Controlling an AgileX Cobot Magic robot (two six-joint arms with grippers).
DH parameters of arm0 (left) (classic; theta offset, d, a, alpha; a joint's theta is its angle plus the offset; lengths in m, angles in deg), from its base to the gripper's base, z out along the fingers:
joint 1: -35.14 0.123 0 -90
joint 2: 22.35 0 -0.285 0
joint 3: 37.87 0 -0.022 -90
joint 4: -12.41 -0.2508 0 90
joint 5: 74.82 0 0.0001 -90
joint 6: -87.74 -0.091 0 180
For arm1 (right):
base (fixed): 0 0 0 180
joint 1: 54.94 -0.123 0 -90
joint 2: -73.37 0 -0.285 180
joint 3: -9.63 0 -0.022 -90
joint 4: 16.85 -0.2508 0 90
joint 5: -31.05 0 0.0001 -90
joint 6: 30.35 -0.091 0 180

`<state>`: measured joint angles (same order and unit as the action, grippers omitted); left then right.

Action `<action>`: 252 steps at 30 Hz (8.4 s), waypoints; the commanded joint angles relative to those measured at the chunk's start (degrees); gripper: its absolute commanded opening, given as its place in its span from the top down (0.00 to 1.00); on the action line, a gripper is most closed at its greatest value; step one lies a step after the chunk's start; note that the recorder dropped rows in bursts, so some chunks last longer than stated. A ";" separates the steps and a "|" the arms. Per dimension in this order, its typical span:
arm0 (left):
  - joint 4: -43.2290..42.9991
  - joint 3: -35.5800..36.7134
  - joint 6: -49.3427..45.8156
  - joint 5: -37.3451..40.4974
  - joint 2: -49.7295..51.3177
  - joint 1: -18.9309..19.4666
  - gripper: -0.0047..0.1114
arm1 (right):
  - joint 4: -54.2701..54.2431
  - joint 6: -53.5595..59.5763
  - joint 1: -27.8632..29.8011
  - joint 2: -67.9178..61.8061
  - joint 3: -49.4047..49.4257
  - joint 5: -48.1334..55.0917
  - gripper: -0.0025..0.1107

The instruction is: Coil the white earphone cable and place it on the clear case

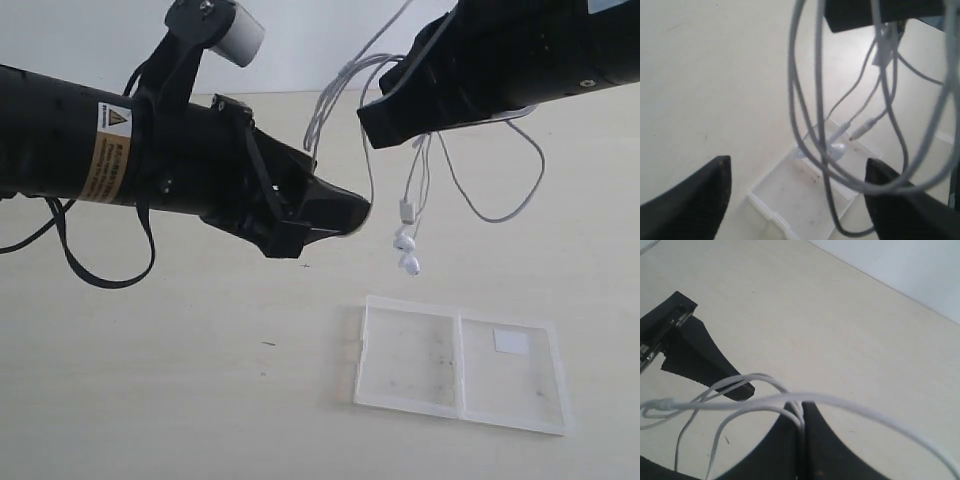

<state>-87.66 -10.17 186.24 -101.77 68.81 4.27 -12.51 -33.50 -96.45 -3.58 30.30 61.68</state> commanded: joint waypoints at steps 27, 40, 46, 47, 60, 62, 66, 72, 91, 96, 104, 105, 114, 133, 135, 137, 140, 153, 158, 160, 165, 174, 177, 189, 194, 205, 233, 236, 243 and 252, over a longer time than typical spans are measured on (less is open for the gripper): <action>3.61 0.10 4.35 2.77 -4.32 0.04 0.24 | 3.45 -5.22 0.18 -3.66 -0.41 1.78 0.98; 3.45 0.10 5.27 5.98 -7.12 0.04 0.24 | 9.91 -10.55 0.18 -3.55 -0.41 5.70 0.98; 3.69 0.10 5.27 7.17 -8.76 0.04 0.24 | 11.16 -11.58 0.18 -3.65 -0.41 6.94 0.98; 3.69 0.10 5.27 7.36 -8.97 0.04 0.24 | 11.16 -11.58 0.18 -3.65 -0.41 7.42 0.98; 0.90 0.10 3.86 12.65 -16.42 0.04 0.30 | 9.63 -7.54 0.18 -2.06 -0.41 17.84 0.98; 0.12 0.10 3.76 15.09 -18.96 0.04 0.36 | 7.48 -4.95 0.18 -1.78 -0.41 18.98 0.98; 0.12 0.10 2.78 18.38 -24.03 0.04 0.52 | 4.66 -2.34 0.18 -1.27 -0.41 21.60 0.98; 0.12 0.90 0.24 21.31 -29.65 0.04 0.96 | 7.63 -2.24 0.18 -1.16 -0.41 23.56 0.98; 0.12 23.79 6.89 26.42 -50.33 0.04 0.96 | 12.43 -7.27 0.18 1.05 13.97 12.00 0.98; 0.12 25.63 6.89 26.17 -53.94 0.04 0.96 | 18.86 -12.53 0.18 -0.30 17.32 8.21 0.98; 0.12 25.98 6.89 24.90 -56.87 0.04 0.96 | 22.54 -13.73 0.18 -2.13 19.63 3.69 0.98; 0.12 26.02 6.89 24.90 -56.87 0.04 0.96 | 22.10 -13.73 0.18 -2.43 19.93 2.55 0.98; 0.12 27.45 6.93 24.90 -56.87 0.04 0.96 | 25.46 -13.53 0.18 -6.94 23.12 -1.93 0.98; 0.12 27.62 8.26 24.77 -56.87 0.04 0.96 | 25.48 -13.64 0.18 -21.31 24.16 -6.22 0.98; 0.12 27.62 8.26 24.77 -56.87 0.04 0.96 | 25.48 -13.64 0.18 -21.93 24.16 -5.84 0.98; 0.12 27.62 8.26 24.77 -56.87 0.04 0.96 | 25.48 -13.64 0.18 -22.03 24.16 -6.20 0.98; 0.12 27.62 8.26 24.77 -56.87 0.04 0.96 | 25.04 -13.64 0.18 -22.03 24.16 -7.14 0.98; 0.12 27.62 8.24 24.92 -56.87 0.04 0.96 | 22.90 -13.52 0.18 -21.82 24.16 -6.66 0.52; 0.12 27.62 8.24 24.92 -56.87 0.04 0.96 | 22.34 -13.52 0.18 -20.11 24.16 -5.75 0.39; 0.12 27.62 8.24 24.92 -56.87 0.04 0.96 | 22.34 -13.52 0.18 -18.89 24.16 -5.37 0.36; 0.12 27.62 8.24 24.92 -56.87 0.04 0.96 | 18.27 -9.76 0.18 -15.94 24.16 -3.49 0.34; 0.12 27.72 8.24 24.93 -56.87 0.04 0.96 | -0.31 8.11 0.18 -14.26 24.16 -1.70 0.34; 0.12 27.72 8.24 24.93 -56.87 0.04 0.96 | -0.44 7.95 0.18 -14.26 24.16 -1.70 0.34; 0.12 27.95 8.41 24.73 -56.87 0.04 0.96 | -2.09 7.87 0.18 -13.64 18.12 5.27 0.34; 0.12 27.97 8.41 24.60 -56.87 0.04 0.96 | -3.49 8.16 0.18 -13.51 15.38 9.56 0.34; 0.12 27.97 8.41 24.60 -56.87 0.04 0.96 | -3.49 5.97 0.18 -12.16 10.78 13.01 0.35; 0.12 27.97 8.41 28.03 -65.50 0.04 0.96 | -10.91 -3.00 0.18 12.13 14.38 9.61 0.96; 0.12 27.97 8.41 28.03 -65.50 0.04 0.96 | -10.91 -2.55 0.18 12.13 14.39 9.94 0.96; 0.12 27.97 8.20 28.03 -65.53 0.04 0.96 | -10.91 12.76 0.18 10.60 14.39 16.22 0.78; 0.12 27.97 8.20 27.93 -65.53 0.04 0.96 | -14.97 22.64 0.18 8.92 14.48 20.98 0.70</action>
<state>-87.57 17.74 194.23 -74.31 3.57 4.27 -24.99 -16.34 -96.45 6.50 44.41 80.12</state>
